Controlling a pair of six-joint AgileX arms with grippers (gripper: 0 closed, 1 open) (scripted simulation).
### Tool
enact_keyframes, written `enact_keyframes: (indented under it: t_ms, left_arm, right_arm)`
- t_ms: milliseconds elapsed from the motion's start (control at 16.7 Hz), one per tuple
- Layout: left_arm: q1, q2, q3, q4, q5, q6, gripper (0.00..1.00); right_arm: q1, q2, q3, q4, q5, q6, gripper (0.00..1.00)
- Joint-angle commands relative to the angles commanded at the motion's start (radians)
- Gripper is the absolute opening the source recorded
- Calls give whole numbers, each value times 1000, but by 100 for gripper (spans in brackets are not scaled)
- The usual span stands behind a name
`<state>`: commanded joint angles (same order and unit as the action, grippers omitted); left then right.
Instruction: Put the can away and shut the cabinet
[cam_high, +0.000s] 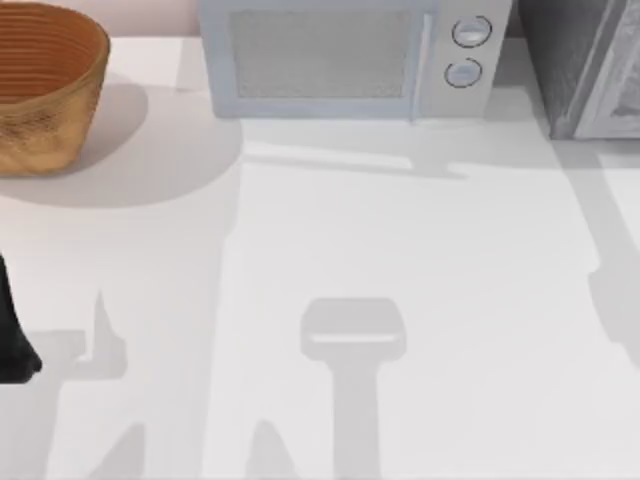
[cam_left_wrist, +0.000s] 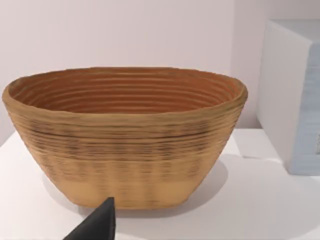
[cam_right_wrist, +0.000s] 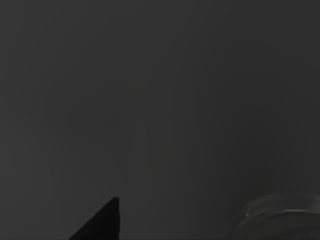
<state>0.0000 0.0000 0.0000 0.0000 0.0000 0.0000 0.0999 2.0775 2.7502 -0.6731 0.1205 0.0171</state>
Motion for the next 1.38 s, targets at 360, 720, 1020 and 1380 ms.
enact_keyframes:
  t_ms: [360,720,1020,1380]
  left_arm:
    - [0,0,0,0,0,0,100]
    - [0,0,0,0,0,0,100]
    - [0,0,0,0,0,0,100]
    - [0,0,0,0,0,0,100]
  right_arm:
    - [-1,-227,-260,100,-45,-20,100]
    - [-23,-748,-862,299,-108,-45,100]
    - [-47,-1213,-1472,459,-143,-53,100]
    - [-71,-1698,-2201,591,-150,-43,100]
